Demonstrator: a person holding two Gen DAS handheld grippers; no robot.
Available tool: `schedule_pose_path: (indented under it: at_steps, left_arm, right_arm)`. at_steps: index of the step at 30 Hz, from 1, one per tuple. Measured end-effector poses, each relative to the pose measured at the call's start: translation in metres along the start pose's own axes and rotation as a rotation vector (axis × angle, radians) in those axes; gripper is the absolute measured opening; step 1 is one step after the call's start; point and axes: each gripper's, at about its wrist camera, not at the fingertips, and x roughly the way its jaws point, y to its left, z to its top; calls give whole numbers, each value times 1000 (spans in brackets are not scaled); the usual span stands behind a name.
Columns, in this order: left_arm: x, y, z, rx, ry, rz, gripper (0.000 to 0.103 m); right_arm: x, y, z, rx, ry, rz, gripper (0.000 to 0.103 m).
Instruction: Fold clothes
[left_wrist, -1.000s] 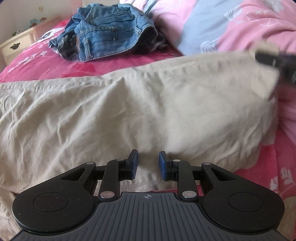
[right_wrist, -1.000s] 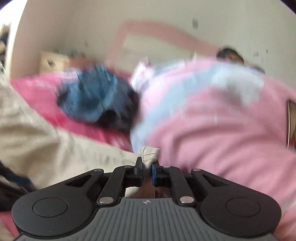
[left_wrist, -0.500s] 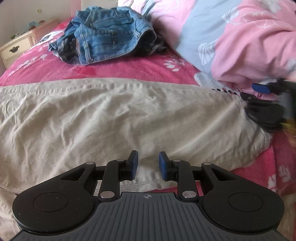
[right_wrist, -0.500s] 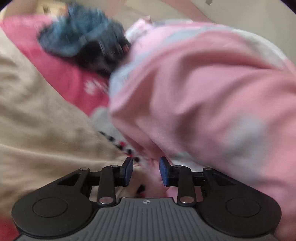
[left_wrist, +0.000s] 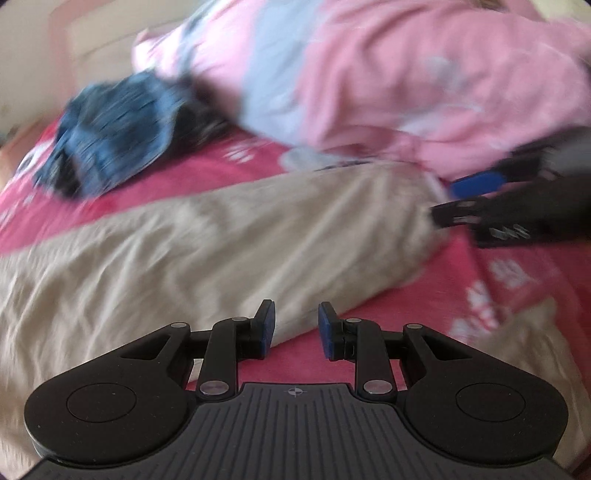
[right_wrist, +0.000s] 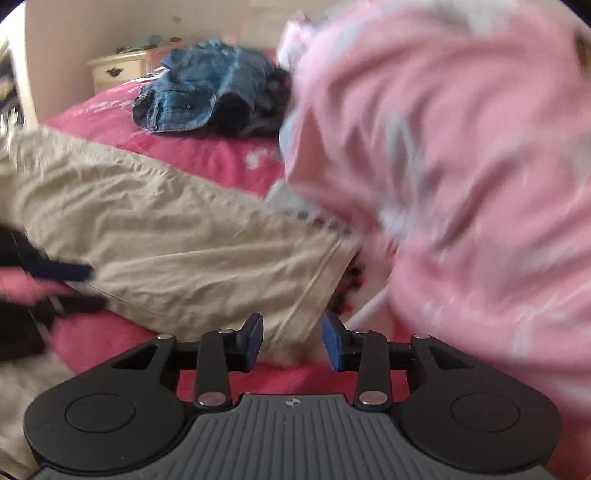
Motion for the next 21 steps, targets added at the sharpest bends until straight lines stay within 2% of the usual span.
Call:
schedule_pose_path:
  at_steps: [4, 8, 9, 10, 11, 12, 14, 16, 17, 18, 21]
  left_arm:
    - [7, -19, -2, 120, -6, -14, 25]
    - [18, -27, -3, 172, -28, -13, 25]
    - [21, -28, -3, 179, -26, -13, 25]
    - [24, -29, -3, 184, -23, -12, 25]
    - [27, -30, -3, 187, -19, -12, 25]
    - [29, -31, -3, 185, -19, -13, 25]
    - [31, -32, -2, 180, -24, -20, 23]
    - [29, -34, -1, 179, -34, -30, 17]
    - [29, -35, 0, 179, -38, -37, 7]
    - [27, -37, 0, 180, -43, -45, 4]
    - [21, -42, 0, 185, -64, -71, 0]
  right_arm:
    - [15, -19, 0, 223, 101, 50, 40]
    - [32, -32, -1, 374, 162, 92, 41]
    - [31, -33, -2, 389, 157, 96, 39]
    - [30, -33, -2, 397, 151, 95, 29]
    - [28, -31, -2, 386, 145, 84, 14]
    - [25, -29, -2, 367, 137, 69, 10]
    - [17, -26, -1, 330, 121, 54, 9]
    - [8, -21, 1, 279, 104, 31, 8]
    - [4, -17, 2, 247, 99, 14, 8]
    - [-1, -13, 3, 213, 92, -7, 7]
    - [-17, -5, 8, 136, 69, -61, 6]
